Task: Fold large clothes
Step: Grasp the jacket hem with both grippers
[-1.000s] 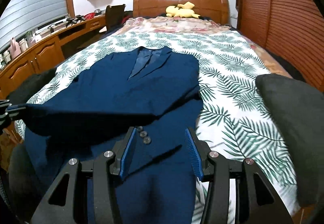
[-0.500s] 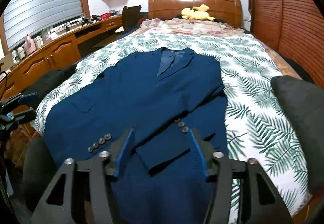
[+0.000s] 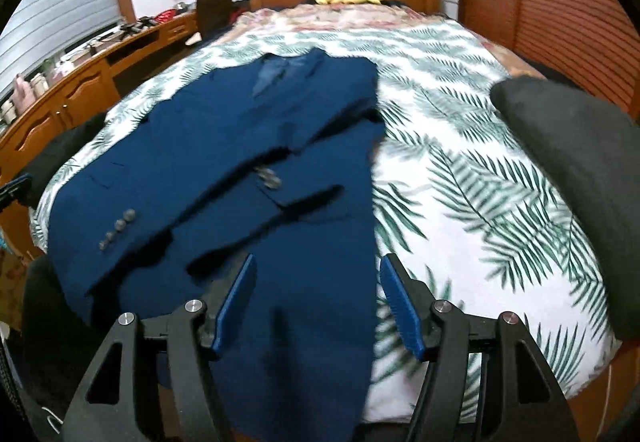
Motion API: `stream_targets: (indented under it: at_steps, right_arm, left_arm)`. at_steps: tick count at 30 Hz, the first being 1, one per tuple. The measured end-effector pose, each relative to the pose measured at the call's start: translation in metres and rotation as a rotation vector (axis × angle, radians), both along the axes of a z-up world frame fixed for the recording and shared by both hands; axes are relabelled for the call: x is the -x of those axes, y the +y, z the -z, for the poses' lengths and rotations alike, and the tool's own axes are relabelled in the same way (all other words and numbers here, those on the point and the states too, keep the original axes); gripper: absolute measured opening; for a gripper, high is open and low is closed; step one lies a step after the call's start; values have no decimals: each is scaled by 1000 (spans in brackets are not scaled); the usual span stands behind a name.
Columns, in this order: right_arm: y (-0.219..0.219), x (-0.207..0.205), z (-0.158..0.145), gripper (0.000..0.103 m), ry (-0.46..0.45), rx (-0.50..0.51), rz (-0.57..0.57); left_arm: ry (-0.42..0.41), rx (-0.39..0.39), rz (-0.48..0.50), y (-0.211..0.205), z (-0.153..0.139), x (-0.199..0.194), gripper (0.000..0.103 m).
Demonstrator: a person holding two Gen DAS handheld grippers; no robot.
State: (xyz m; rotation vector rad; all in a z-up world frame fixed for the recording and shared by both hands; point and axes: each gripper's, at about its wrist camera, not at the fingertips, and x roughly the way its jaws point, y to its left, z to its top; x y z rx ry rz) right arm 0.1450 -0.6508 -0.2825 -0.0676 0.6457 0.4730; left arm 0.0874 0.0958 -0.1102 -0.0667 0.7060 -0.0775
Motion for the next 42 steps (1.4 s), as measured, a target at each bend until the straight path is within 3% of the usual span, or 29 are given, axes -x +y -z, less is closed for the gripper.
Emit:
stream_targets:
  at_steps: [11,14,15,16,20,33,41,42]
  right_arm:
    - [-2,-6,18,65,45,7,-6]
    - [1,-8,21,46,46,-3,-36]
    - [2,-6,19,32,37,-12,-43]
    - [1,-4,17,25,21,-33,-47]
    - [-4,7,10,23,-12,-98,-70]
    - [-7,3,26,23,59,-54,-45]
    - [-2,4,25,23,64,-37,-68]
    - [-1,5,25,18,56,-37,-77]
  left_arm:
    - [94,-6,-41,22,32,-7,58]
    - [106,-9,-49,24,38,-10,55]
    - [109,-5,-51,25,40,-11,46]
    - [112,0,-52,26,41,-12,41]
    - [106,9,-57,28,43,-11,39]
    - [155,-24,-46,27,58,-7,37]
    - [160,18,-47,32,64,-1,36]
    - [162,24,-47,32,64,0,36]
